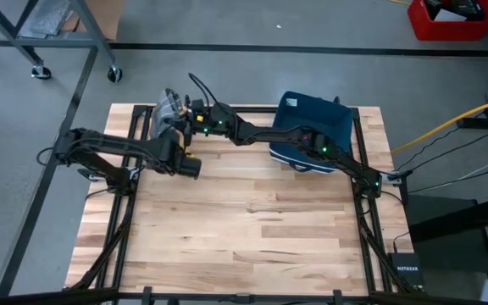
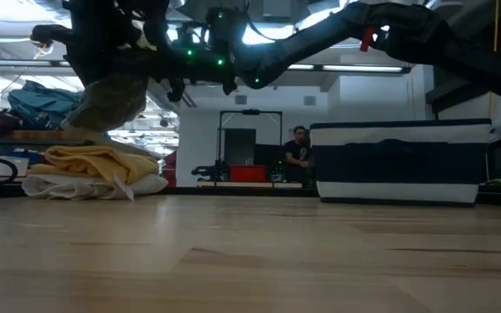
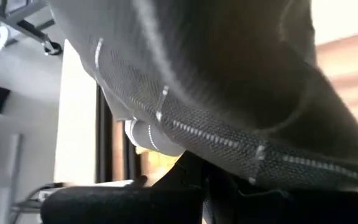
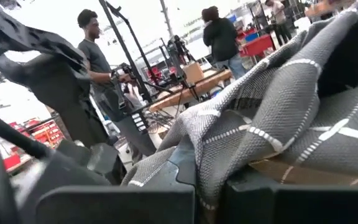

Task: Fold towel
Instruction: Stack the gray patterned towel on top of the yellow towel

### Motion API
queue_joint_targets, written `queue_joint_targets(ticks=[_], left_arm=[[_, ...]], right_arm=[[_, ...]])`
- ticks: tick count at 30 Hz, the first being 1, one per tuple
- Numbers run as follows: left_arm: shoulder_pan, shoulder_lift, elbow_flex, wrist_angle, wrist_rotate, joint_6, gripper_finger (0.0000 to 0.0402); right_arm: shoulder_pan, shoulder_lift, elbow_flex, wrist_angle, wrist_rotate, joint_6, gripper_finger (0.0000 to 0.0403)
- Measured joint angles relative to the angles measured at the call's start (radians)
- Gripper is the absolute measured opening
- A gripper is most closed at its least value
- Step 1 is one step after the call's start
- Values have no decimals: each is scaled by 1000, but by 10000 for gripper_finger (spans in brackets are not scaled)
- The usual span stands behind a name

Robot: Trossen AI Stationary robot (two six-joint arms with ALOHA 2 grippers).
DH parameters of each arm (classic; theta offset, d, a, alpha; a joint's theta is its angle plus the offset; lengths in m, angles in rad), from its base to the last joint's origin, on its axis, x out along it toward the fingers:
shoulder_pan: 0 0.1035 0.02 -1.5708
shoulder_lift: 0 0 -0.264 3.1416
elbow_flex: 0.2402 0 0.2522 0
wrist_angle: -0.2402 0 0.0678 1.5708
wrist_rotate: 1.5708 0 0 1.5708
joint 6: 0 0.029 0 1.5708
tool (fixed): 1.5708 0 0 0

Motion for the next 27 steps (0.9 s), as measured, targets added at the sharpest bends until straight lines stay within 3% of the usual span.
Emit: queue_joint_targets(ticks=[4, 12, 21, 27], left_arm=[[29, 15, -4, 1, 17, 66, 0], [42, 20, -117, 13, 83, 15, 0], [40, 21, -174, 213, 117, 89, 1], [41, 21, -206, 332, 122, 174, 28]], right_arm=[[-7, 25, 0, 5, 0, 31, 13], [-8, 43, 0, -104, 31, -39, 13], [-6, 68, -2, -158, -21, -10, 14], [-2, 68, -2, -271, -27, -10, 16]])
